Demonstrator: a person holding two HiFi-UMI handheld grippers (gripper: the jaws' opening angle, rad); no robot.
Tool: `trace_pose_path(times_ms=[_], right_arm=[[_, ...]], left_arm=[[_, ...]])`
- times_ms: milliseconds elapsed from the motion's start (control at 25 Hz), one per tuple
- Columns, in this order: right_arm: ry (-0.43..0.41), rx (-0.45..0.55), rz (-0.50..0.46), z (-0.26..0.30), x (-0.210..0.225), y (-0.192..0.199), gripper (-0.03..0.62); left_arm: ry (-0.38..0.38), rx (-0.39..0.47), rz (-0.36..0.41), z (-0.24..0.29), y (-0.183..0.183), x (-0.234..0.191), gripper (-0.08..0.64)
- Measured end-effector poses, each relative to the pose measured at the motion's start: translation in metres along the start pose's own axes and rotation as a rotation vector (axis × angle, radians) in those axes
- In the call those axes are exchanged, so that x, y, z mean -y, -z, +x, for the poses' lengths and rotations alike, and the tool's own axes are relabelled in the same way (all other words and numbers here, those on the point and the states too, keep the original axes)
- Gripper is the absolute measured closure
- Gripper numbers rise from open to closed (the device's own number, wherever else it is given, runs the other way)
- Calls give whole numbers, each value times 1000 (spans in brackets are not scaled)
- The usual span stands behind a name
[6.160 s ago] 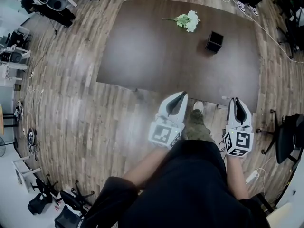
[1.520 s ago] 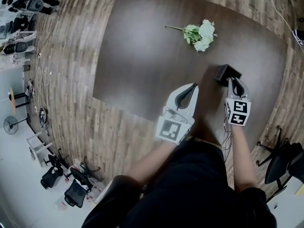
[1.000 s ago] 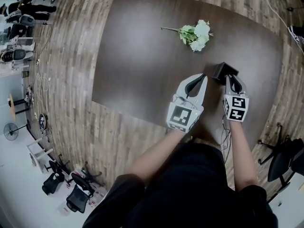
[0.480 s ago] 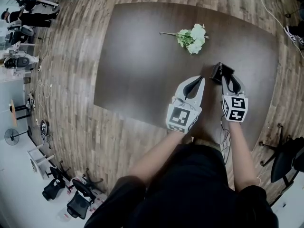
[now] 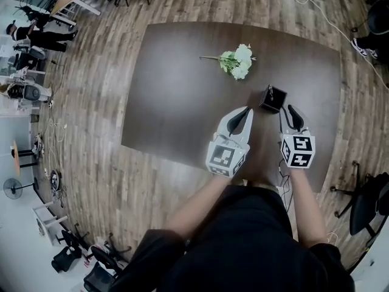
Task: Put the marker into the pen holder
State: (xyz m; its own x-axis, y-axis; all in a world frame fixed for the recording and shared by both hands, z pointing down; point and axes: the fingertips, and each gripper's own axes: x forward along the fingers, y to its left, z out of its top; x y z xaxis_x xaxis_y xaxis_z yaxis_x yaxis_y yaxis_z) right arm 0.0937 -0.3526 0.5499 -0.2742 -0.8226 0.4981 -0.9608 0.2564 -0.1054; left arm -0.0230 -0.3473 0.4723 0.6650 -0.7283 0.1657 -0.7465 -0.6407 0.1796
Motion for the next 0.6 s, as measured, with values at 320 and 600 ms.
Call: trace_pose_path(times_ms=[320,600], right_arm=[[94,117,30,-77,14,-48,582],[151,187,35,-117,27,-72,591]], left_arm=[[46,42,27,-18,-39,26,560],[77,80,47,-13,-63,32,560]])
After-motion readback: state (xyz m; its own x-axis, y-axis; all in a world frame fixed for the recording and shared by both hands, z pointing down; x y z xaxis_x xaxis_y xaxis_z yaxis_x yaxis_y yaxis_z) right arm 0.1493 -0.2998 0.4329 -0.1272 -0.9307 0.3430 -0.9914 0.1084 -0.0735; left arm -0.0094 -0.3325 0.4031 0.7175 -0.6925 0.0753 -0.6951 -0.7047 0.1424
